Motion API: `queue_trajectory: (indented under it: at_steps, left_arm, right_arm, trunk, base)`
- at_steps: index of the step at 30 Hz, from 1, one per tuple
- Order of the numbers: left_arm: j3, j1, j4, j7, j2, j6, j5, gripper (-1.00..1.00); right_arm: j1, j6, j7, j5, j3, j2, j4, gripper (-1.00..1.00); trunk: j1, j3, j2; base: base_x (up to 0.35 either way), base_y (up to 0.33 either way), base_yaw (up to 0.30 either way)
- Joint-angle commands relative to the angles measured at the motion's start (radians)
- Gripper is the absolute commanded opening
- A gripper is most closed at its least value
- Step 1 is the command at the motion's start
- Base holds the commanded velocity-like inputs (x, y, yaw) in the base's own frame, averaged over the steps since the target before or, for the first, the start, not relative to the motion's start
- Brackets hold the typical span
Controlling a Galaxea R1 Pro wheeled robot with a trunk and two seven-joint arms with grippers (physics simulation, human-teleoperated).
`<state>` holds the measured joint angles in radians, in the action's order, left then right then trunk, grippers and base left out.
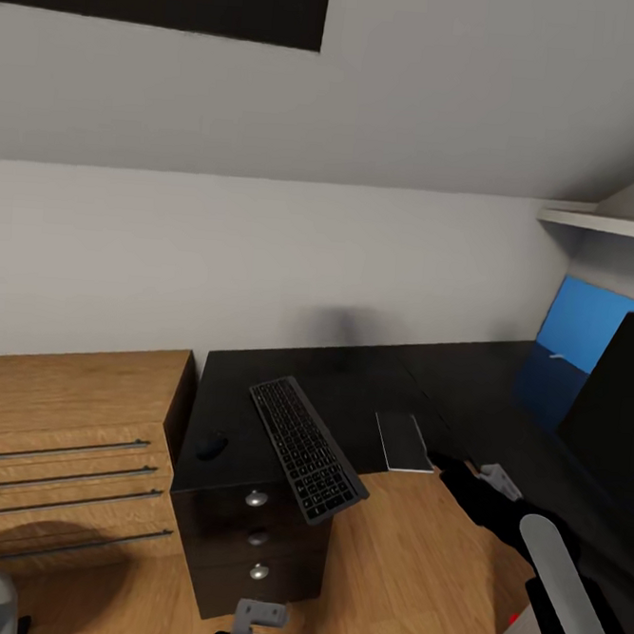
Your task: In the bedroom, organize the workspace by keeping the computer under the desk, ensuring the monitor is on the desk, placing the keyboard on the desk next to the monitor, placing the mouse on the desk next to the keyboard, moving the folder from the swivel chair onto the desk next to the mouse, stacking the notebook on top of the folder with the pen on top of the notebook, and positioning the swivel chair next to the desk.
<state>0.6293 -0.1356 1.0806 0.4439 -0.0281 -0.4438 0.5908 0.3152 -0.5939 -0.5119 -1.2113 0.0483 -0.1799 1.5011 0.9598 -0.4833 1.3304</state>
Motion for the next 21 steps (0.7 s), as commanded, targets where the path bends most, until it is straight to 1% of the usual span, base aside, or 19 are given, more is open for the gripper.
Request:
queue_trajectory:
  at_steps: [1,2,3,5,6,8,10,15,17,21]
  left_arm:
    - [0.004,-0.001,-0.027,0.009,0.0,0.006,0.009,1.0]
    - [0.004,-0.001,-0.043,0.008,0.0,0.012,0.009,1.0]
    - [0.005,-0.001,-0.077,0.006,0.0,0.032,0.008,1.0]
    - [0.005,-0.001,-0.109,0.005,0.001,0.064,0.008,1.0]
    - [0.005,-0.001,-0.156,0.003,0.001,0.142,0.01,1.0]
    - [0.005,-0.001,-0.186,0.003,0.001,0.188,0.01,1.0]
    - [0.006,-0.001,-0.215,0.003,0.002,0.22,0.008,1.0]
    - [0.006,-0.001,-0.232,0.002,0.006,0.237,0.008,1.0]
    - [0.007,-0.001,-0.239,0.005,0.008,0.244,0.01,1.0]
    - [0.002,-0.001,-0.247,0.008,0.008,0.244,0.012,1.0]
  right_arm:
    - [0.001,-0.009,-0.009,-0.01,-0.001,0.001,0.004,1.0]
    - [0.0,-0.011,-0.01,-0.009,-0.001,0.001,0.005,1.0]
    - [0.0,-0.014,-0.01,-0.008,-0.003,0.001,0.006,1.0]
    - [0.0,-0.017,-0.009,-0.007,-0.004,0.001,0.007,1.0]
    - [0.0,-0.019,-0.009,-0.006,-0.004,0.001,0.007,1.0]
    - [0.0,-0.019,-0.008,-0.008,-0.004,0.001,0.005,1.0]
    - [-0.001,-0.018,-0.008,-0.008,-0.003,0.003,0.003,1.0]
    - [0.0,-0.015,-0.008,-0.005,-0.003,0.004,0.003,1.0]
    - [0.0,-0.012,-0.008,-0.006,-0.003,0.006,0.003,1.0]
    - [-0.001,-0.011,-0.006,-0.003,-0.004,0.008,0.002,1.0]
  trunk:
    - [-0.004,0.002,-0.007]
    - [-0.008,0.005,-0.014]
    - [-0.012,0.008,-0.021]
    - [-0.019,0.015,-0.035]
    - [-0.023,0.018,-0.042]
    - [-0.031,0.024,-0.056]
    - [-0.038,0.03,-0.07]
    - [-0.058,0.046,-0.105]
    - [-0.065,0.052,-0.119]
    - [-0.081,0.065,-0.147]
  base:
    - [0.0,0.0,0.0]
    - [0.0,0.0,0.0]
    - [0.0,0.0,0.0]
    - [0.0,0.0,0.0]
    - [0.0,0.0,0.0]
    - [0.0,0.0,0.0]
    - [0.0,0.0,0.0]
    - [0.0,0.0,0.0]
    - [-0.088,0.0,0.098]
    - [-0.292,-0.105,0.252]
